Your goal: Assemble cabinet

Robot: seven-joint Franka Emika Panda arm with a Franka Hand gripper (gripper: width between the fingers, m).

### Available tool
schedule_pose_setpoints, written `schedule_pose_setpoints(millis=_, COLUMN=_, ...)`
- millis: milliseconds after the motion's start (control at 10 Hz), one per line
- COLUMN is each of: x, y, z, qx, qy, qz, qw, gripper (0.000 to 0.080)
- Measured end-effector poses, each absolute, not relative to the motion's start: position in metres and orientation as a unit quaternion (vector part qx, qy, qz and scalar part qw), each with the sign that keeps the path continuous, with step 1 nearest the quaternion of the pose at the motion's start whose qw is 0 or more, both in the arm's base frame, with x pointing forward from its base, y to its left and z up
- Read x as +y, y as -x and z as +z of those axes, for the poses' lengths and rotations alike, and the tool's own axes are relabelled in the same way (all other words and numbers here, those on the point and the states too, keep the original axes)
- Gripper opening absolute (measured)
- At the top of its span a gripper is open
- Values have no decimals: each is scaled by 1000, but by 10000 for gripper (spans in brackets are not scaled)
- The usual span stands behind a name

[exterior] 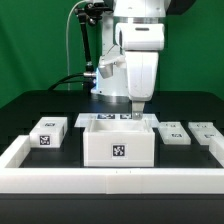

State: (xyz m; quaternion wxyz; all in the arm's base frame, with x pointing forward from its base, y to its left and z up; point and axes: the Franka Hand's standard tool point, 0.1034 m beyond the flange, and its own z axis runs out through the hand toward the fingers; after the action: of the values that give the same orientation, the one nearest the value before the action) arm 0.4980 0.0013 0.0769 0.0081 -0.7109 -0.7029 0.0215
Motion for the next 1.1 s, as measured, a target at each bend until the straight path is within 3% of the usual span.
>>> schedule_pose_setpoints(millis=200, x=1, y=-497, z=76, qx=-703, qy=711, qz=22, qw=9, gripper=797)
schedule_pose_setpoints(millis=600, x=-6, y=-446, z=52, qx=-697, qy=717, qz=18, qw=14, gripper=797)
schedule_pose_setpoints(millis=1100, x=-3, y=-441, z=36, qx=-693, qy=720, qz=22, qw=23, gripper=797)
